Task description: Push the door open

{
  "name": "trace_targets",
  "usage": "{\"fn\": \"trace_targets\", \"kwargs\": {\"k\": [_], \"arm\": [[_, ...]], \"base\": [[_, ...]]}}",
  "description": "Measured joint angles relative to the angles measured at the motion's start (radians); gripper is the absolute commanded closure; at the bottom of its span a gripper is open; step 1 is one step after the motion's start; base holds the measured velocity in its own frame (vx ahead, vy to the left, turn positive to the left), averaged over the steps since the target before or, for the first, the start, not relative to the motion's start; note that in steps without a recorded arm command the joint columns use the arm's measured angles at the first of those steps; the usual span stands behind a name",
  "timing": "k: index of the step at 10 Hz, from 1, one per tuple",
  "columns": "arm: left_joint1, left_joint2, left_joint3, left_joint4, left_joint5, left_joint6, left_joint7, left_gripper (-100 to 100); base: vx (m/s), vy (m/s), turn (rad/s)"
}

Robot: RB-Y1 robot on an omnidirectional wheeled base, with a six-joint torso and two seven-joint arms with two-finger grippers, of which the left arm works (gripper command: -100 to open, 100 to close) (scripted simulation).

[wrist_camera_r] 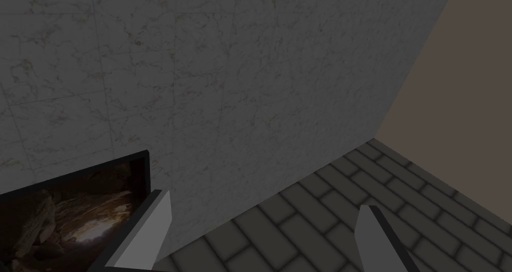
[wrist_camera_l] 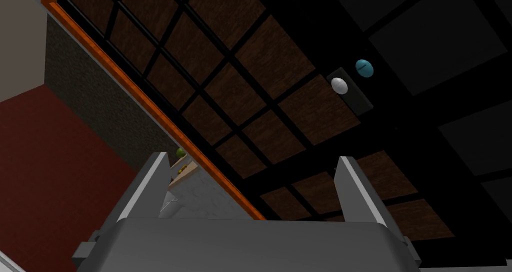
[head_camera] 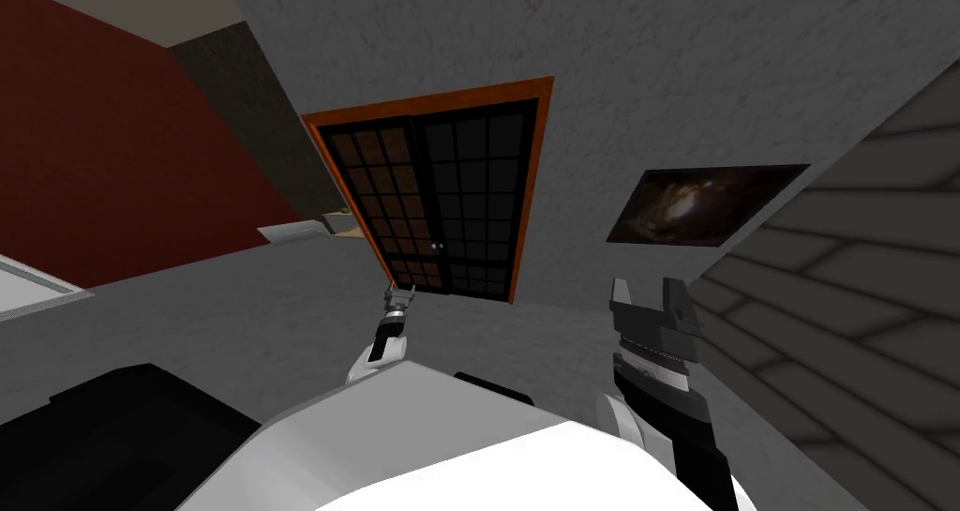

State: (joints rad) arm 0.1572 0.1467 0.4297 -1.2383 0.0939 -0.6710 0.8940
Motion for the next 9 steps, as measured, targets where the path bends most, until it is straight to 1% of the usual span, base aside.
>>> {"fn": "trace_targets", "kwargs": {"k": [2,3,6,7,9], "arm": [[-0.014,0.003,0.016,0.038,0.005,-0.008,0.034,-100],[-0.022,0.003,0.024,0.063,0.007,-0.018,0.051,-100],[-0.045,0.002,0.052,0.123,0.014,-0.030,0.107,-100],[-0.052,0.002,0.061,0.142,0.017,-0.035,0.126,-100],[-0.062,0.002,0.077,0.174,0.021,-0.042,0.162,-100]], "base": [[0.015,0.132,-0.190],[0.018,0.180,-0.248],[0.025,0.190,-0.271],[0.015,0.199,-0.208],[0.002,0.140,-0.165]]}}
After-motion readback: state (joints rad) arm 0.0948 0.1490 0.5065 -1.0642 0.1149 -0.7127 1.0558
